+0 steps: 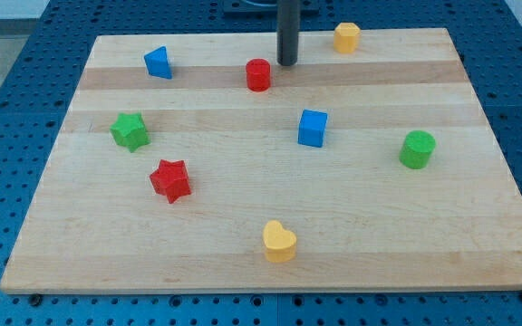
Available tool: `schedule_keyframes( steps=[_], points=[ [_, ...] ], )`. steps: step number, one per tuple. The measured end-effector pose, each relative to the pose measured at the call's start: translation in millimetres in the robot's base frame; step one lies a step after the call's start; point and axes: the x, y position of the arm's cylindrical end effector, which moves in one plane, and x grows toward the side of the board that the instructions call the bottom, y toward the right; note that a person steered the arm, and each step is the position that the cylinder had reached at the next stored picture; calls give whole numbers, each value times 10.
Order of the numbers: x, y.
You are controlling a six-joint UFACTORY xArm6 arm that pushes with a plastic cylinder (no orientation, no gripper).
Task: Move your arm to the left of the red circle
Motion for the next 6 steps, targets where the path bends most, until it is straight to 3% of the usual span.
schedule_keyframes(
  steps=[2,3,4,6],
  points=[
    [-182,-931],
    [-1,-970],
    [614,-1099],
    [508,-1092]
  ],
)
